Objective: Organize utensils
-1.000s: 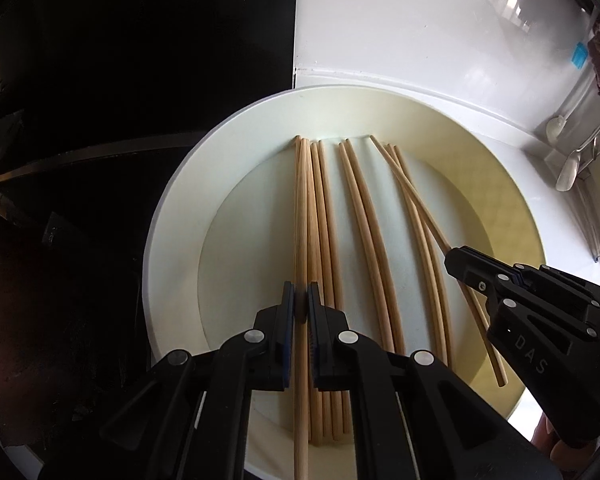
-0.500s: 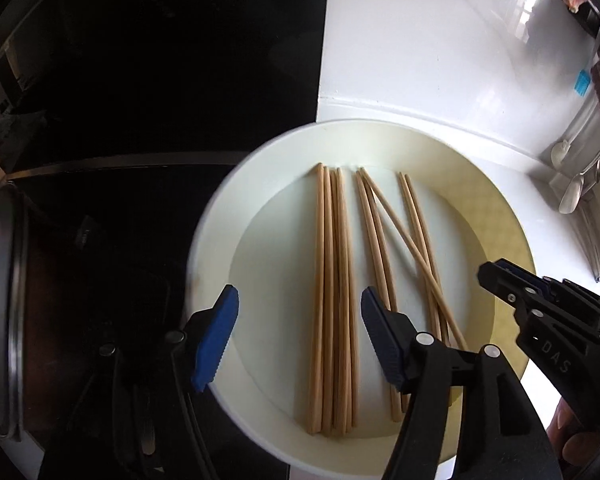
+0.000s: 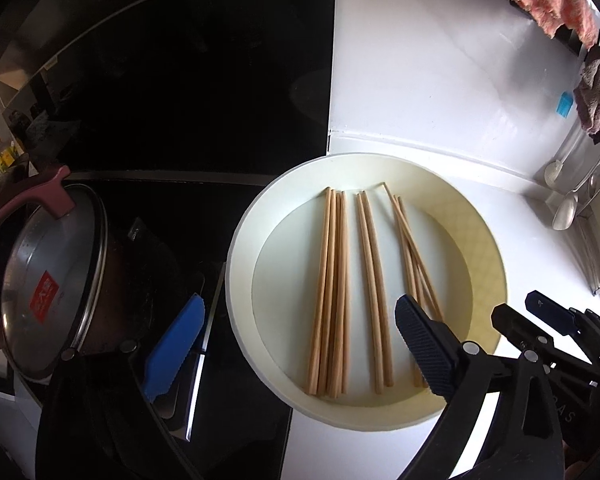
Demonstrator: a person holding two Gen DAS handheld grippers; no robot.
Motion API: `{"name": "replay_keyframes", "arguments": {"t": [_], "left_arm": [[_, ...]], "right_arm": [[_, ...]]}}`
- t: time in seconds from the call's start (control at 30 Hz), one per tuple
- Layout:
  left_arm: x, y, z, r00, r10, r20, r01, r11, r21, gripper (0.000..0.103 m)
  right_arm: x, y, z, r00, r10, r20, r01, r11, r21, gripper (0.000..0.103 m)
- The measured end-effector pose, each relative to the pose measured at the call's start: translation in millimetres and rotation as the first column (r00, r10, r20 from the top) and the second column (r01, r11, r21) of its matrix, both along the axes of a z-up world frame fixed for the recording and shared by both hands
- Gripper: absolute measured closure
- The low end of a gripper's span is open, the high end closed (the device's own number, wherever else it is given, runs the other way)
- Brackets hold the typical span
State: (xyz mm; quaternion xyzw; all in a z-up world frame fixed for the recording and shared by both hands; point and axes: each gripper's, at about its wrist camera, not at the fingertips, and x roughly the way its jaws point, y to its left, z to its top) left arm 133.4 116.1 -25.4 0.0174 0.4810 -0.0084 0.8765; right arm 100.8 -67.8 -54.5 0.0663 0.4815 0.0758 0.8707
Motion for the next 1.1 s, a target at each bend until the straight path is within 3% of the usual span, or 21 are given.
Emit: {"name": "replay_keyframes", "arguments": {"t": [0.33,1.1], "left_arm": [[-17,-8,22,1.0,0.015,0.025,-0.015,1.0,-0.006,0.006],[-29,-8,37,0.999,0.022,0.038,-0.022,1.0,0.008,0.006]], "right_arm": [[-23,-9,22,1.0,-0.006,0.022,0.007,0.999,-0.037,0.04],[-31,-12,32,0.999,-0.036,0.014,0.036,0.998,-0.049,0.039]]}}
